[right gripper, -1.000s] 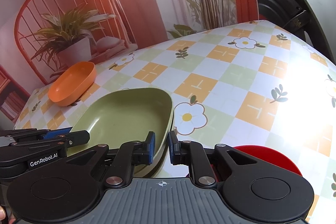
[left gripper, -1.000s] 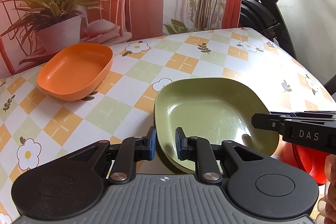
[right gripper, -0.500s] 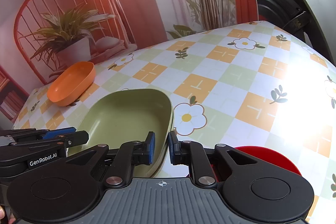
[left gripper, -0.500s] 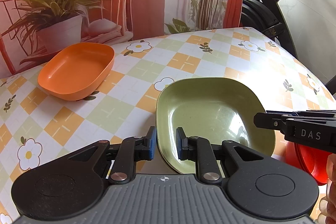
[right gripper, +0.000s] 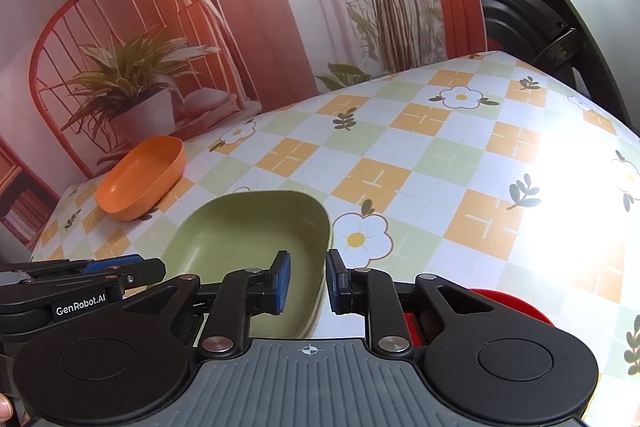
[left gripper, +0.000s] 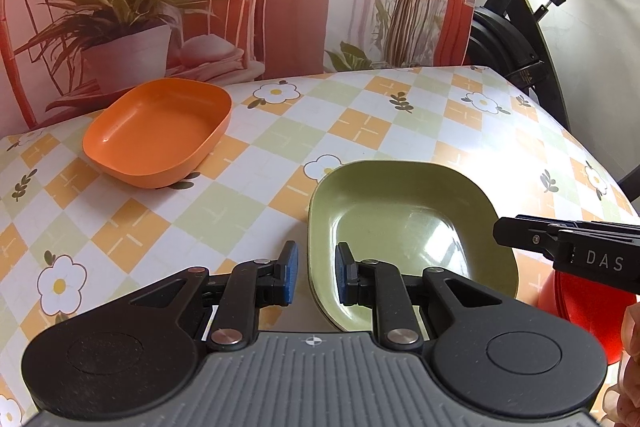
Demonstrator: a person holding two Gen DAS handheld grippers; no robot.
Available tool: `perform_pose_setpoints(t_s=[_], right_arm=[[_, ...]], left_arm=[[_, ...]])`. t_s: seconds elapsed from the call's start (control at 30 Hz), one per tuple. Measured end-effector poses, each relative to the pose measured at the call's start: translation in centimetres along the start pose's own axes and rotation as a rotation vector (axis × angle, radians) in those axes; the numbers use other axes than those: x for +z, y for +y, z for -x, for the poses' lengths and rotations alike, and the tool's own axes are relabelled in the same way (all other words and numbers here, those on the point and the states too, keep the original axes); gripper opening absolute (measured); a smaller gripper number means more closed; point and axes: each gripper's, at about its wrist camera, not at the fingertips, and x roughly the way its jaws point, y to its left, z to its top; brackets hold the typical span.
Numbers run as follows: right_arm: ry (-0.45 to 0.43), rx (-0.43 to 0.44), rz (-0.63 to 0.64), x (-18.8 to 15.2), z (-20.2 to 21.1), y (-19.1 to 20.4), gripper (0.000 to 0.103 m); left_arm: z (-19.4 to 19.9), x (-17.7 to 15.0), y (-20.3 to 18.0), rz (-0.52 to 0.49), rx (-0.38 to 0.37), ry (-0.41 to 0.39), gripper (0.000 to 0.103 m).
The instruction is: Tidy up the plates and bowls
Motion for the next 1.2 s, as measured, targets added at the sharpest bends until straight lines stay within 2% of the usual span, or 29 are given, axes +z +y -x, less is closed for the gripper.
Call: perform_pose_setpoints(t_s=[0.27,0.5,0.77,1.0,1.2], right_arm=[[-0.003,0.055,-0.001,1.2,0.9,2.3,0.019],[0.021,0.132,0.025,2.5,1.0,6.6,0.019],[0.042,0.18,0.082,3.7,0.1,11.4,0.019],[0.026,0.148,0.136,5.6,-2.1,14.1,0.019],[0.035,0.123,0.146,8.0,-5.0,15.1,0.021]], left_arm=[[2.4,0.3,2.4,-0.017,0.033,-0.03,0.021],[4.1,0.4,6.2,-0.002,0.099,-0.055,0.021],[5.8,-0.3,10.1,0.005,0.152,-0.06,0.021],[6.4,0.0,13.9,0.039,0.189,-0.056,0.021],[5.1,2.3,16.4,0.14,0.157,-0.054,0.021]])
